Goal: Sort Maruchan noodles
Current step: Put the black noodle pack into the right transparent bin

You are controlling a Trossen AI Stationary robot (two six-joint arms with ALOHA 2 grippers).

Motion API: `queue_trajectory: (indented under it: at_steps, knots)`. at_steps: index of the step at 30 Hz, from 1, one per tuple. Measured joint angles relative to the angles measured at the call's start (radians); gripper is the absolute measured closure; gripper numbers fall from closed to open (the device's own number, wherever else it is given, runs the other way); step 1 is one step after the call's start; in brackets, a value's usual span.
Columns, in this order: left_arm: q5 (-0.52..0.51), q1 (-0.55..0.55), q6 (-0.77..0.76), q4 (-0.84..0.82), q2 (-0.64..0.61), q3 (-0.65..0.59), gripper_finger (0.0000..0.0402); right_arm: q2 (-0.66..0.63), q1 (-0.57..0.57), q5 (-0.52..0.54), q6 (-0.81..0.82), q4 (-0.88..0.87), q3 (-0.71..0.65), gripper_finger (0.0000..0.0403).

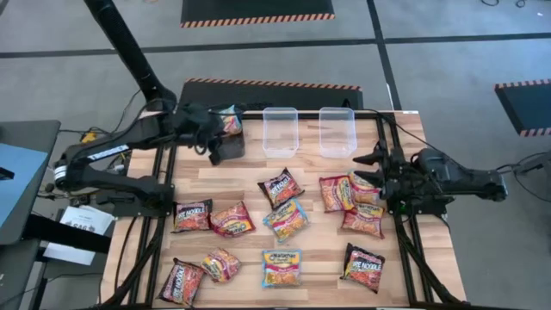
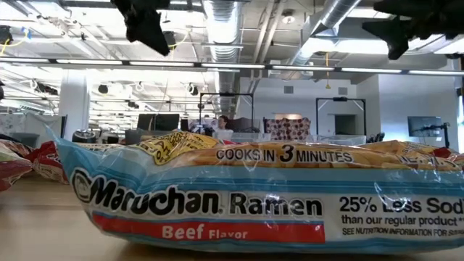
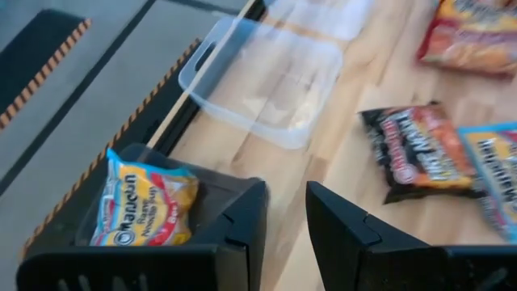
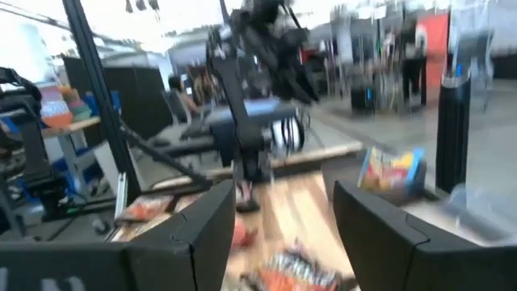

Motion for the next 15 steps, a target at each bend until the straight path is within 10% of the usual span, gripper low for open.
queue_trajectory:
  at_steps: [15]
  knots:
    - [-0.007,-0.05,-0.021,0.006,-0.035,-0.001,0.0324,0.35,0.128,-0.163,0.433,-0.431,0.299,0.0168]
